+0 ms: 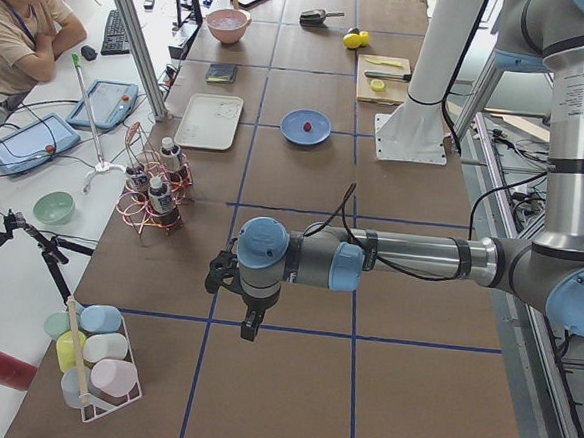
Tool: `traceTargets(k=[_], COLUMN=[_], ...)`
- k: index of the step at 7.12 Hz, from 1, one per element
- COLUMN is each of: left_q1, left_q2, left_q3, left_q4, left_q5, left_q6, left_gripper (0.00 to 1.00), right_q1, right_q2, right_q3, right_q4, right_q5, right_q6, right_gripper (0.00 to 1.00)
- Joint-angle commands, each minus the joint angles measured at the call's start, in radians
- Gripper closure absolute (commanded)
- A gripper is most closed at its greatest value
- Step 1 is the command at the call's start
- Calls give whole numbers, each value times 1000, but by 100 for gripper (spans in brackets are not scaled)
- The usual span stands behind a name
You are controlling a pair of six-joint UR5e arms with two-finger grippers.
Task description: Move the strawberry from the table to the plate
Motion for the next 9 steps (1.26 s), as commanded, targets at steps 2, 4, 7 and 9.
traceTargets(k=[2,4,7,9], left_q1=[0,0,0,0], left_q2=[1,1,0,-3], left_q3=[-1,-1,-1,-1], left_q4=[-6,-9,-10,-12], left_q5=[-1,-1,-1,1], left_q6=[1,1,1,1], left_gripper=[0,0,0,0], right_q1=[0,0,0,0], right_q2=[-27,-28,-33,-33], right_q3=[-5,-5,-2,-2], right_q4=[81,81,83,83], right_q5=[-2,-5,5,-1], right_q6=[-8,-8,-7,-8], right_gripper=[0,0,0,0])
